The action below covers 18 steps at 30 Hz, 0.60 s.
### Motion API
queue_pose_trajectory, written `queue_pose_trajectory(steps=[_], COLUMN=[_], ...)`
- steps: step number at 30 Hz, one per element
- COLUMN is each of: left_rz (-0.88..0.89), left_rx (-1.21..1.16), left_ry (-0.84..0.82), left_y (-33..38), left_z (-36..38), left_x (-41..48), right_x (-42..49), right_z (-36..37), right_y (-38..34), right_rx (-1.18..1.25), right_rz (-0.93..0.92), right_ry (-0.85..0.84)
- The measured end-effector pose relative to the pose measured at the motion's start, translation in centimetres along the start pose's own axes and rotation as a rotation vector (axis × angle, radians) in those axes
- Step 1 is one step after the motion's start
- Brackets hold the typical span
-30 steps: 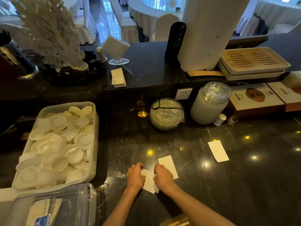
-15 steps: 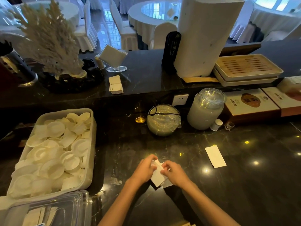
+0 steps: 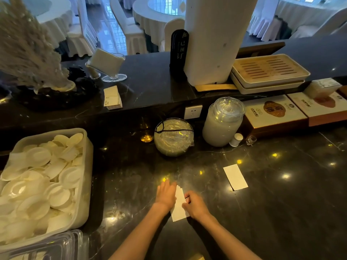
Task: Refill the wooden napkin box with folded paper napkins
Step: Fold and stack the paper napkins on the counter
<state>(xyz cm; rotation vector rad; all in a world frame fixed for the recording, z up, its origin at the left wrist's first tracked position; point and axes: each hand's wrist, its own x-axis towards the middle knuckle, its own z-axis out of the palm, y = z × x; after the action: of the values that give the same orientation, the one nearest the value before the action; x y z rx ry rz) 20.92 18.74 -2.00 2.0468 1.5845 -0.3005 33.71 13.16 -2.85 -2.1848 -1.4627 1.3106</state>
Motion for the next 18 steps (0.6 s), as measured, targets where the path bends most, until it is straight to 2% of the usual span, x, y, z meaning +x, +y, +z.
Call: queue_pose_trajectory(steps=[6,18], left_rz=[-0.133,-0.274], left_rx=[-0.015,-0.086], left_ry=[0.002,-0.094], left_y=[0.7,1.4], left_z=[0.1,-1.4], left_x=[-0.5,-2.4], right_x=[-0.4,-1.4], right_z=[0.7,0.3], right_y=[1.0,1.5], right_rx=[-0.051,-0.060], right_rz=[-0.071,-0.113], right_ry=[0.040,0.028])
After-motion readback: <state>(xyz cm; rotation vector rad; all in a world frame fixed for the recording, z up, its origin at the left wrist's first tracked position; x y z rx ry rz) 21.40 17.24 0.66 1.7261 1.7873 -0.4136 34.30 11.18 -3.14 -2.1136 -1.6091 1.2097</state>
